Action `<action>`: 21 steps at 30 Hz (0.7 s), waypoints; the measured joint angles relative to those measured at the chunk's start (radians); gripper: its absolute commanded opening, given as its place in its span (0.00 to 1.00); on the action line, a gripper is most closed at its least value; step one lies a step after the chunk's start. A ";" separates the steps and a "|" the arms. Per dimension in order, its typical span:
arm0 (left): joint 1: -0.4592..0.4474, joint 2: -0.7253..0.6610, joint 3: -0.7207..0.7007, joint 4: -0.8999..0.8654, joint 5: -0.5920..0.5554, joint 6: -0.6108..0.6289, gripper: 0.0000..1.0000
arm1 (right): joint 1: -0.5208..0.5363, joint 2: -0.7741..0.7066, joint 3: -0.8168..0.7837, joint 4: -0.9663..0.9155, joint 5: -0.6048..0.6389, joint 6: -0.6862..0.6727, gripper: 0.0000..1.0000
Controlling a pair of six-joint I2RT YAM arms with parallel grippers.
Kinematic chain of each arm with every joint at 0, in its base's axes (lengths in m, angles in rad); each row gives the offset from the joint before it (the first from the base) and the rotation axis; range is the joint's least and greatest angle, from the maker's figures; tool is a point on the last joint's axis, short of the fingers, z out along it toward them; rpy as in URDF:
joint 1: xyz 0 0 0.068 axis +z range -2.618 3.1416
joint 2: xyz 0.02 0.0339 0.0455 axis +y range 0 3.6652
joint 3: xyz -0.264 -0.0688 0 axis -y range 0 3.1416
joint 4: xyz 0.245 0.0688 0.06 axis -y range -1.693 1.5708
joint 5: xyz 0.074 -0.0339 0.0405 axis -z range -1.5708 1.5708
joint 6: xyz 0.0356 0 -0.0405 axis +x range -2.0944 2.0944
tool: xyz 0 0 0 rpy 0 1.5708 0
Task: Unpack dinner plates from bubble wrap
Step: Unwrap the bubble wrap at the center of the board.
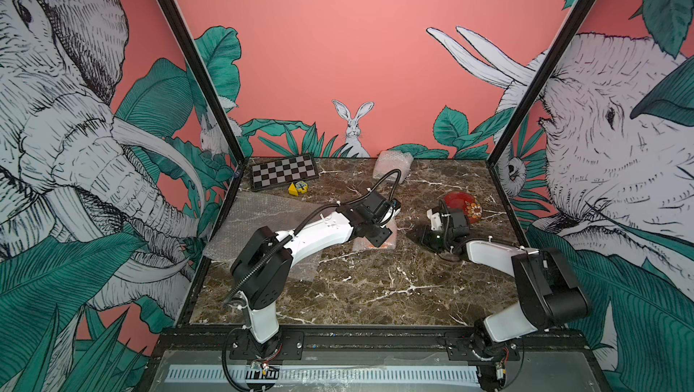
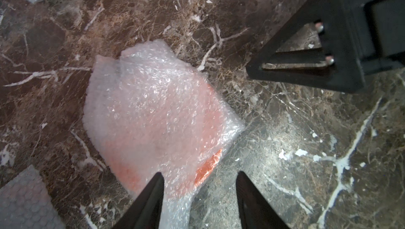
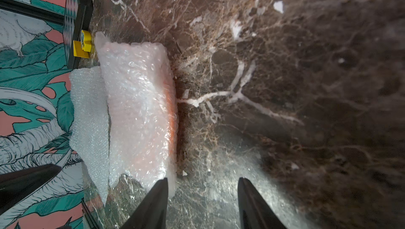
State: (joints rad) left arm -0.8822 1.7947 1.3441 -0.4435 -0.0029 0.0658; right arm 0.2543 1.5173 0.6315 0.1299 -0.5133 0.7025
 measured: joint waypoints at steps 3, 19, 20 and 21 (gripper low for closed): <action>-0.009 0.031 0.018 0.000 -0.002 0.035 0.56 | 0.000 -0.003 -0.007 0.000 -0.001 0.000 0.53; -0.034 0.178 0.139 0.008 -0.062 0.138 0.54 | 0.000 -0.004 -0.022 0.019 -0.023 0.008 0.53; -0.037 0.185 0.146 0.009 -0.069 0.142 0.53 | 0.000 -0.004 -0.022 0.019 -0.023 0.008 0.53; -0.041 0.193 0.151 0.009 -0.077 0.145 0.53 | 0.000 -0.004 -0.022 0.019 -0.024 0.008 0.53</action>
State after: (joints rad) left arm -0.9230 1.9877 1.4952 -0.4343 -0.0803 0.2108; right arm 0.2543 1.5135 0.6094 0.1490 -0.5369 0.7109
